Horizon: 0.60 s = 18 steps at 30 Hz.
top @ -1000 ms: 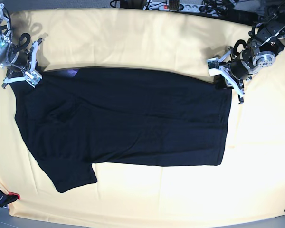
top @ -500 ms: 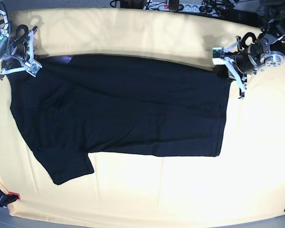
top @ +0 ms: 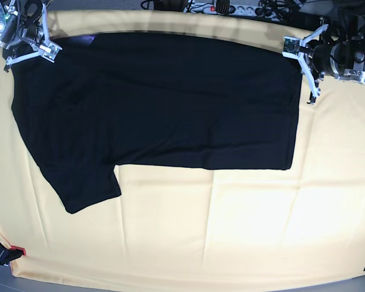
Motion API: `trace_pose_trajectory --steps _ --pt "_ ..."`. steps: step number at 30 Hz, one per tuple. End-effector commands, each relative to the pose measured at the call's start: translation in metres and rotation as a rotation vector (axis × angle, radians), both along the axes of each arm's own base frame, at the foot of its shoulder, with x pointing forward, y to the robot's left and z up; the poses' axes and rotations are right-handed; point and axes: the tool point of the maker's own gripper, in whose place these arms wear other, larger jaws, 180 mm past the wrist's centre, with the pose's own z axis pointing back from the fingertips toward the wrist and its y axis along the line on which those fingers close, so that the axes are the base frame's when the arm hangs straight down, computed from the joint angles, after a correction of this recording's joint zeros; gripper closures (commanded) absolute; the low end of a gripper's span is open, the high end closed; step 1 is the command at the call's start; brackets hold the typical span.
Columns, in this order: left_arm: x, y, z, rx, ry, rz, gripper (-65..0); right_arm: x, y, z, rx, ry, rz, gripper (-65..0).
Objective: Fold the T-shirt properly
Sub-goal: 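Drag the shirt further toward the robot and release both grippers, then move both grippers to the hem corners and grasp them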
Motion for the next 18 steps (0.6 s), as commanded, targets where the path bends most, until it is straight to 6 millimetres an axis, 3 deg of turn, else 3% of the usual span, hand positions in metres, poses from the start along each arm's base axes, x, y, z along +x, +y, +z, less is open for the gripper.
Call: trace_pose_trajectory --steps 1,7,10,11,15,16,18 --pt "-0.003 0.009 0.006 0.031 0.020 -0.022 0.0 -0.006 -0.008 0.004 -0.045 0.024 0.013 0.0" --pt "-0.013 -0.001 0.009 -0.026 0.089 0.022 0.0 -0.028 -0.006 0.001 -0.042 0.078 0.021 0.0" --pt "-0.013 -0.001 0.009 -0.026 0.089 0.022 0.0 -0.028 -0.006 0.001 -0.043 0.073 0.011 0.0" --pt "-0.013 -0.001 0.009 -0.026 0.089 0.022 0.0 -0.026 -0.007 0.001 -0.045 0.064 -0.003 -3.0" --pt "-0.013 0.001 0.008 -0.012 0.091 0.027 -25.8 -0.023 -0.007 0.003 -0.046 0.049 -0.014 -40.2" --pt "-0.013 0.003 0.008 -0.001 0.092 0.030 -31.7 -0.023 -0.005 0.004 -0.043 0.047 -0.007 -45.6" --pt "-0.015 0.007 0.007 0.036 0.091 0.030 -37.7 -0.022 -0.003 0.008 -0.055 0.044 0.000 -47.1"
